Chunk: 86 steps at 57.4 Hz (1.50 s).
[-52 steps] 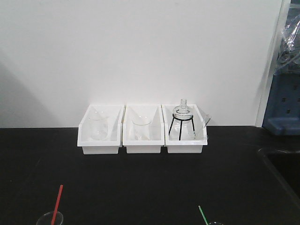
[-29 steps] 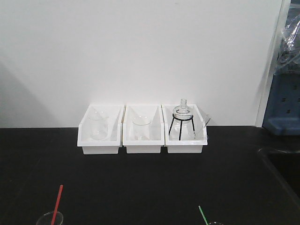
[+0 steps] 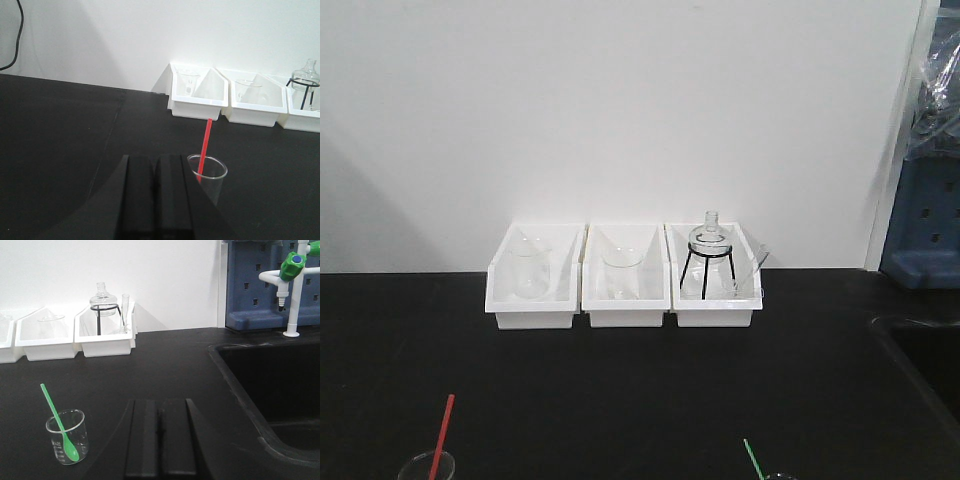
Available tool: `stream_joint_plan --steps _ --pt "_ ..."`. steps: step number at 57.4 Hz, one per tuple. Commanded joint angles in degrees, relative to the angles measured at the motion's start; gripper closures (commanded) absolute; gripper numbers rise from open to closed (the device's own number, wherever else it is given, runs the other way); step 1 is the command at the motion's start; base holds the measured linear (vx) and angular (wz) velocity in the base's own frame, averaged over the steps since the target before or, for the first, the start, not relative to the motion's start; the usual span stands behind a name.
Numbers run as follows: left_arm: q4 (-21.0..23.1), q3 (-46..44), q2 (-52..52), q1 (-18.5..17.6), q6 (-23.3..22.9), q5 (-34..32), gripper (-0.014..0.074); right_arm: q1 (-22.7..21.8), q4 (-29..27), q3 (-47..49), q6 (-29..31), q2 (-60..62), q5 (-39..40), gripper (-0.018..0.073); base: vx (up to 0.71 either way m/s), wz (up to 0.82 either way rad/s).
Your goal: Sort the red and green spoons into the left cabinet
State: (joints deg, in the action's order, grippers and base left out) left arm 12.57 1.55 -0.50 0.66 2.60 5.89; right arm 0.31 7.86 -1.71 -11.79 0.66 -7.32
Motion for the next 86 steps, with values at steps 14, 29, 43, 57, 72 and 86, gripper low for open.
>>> stream_joint_plan --steps 14,29,43,57,72,86 --pt "0.60 -0.16 -1.12 0.02 0.00 -5.32 0.0603 -0.26 0.56 -0.54 0.18 0.83 5.26 0.0565 0.00 0.00" --pt "0.60 -0.16 -1.12 0.02 0.00 -6.21 0.0603 -0.26 0.56 -0.54 0.06 0.83 10.37 0.0565 0.00 0.00" --pt "0.04 -1.67 -1.12 0.02 0.30 -12.74 0.0603 -0.26 0.81 2.37 0.06 0.72 14.75 0.0565 0.00 0.00" --pt "-7.25 -11.87 -0.87 0.02 2.10 -8.43 0.0603 -0.21 6.39 14.00 0.28 -3.59 6.20 0.0564 0.00 0.00" --pt "-8.90 -17.64 5.93 0.02 2.10 0.26 0.0603 -0.21 7.29 20.38 0.28 -17.27 2.81 0.0561 0.00 0.00" --pt "-8.47 -17.07 11.12 0.02 1.60 2.78 0.0598 -0.21 7.17 20.32 0.22 -25.55 3.51 0.0555 0.00 0.00"
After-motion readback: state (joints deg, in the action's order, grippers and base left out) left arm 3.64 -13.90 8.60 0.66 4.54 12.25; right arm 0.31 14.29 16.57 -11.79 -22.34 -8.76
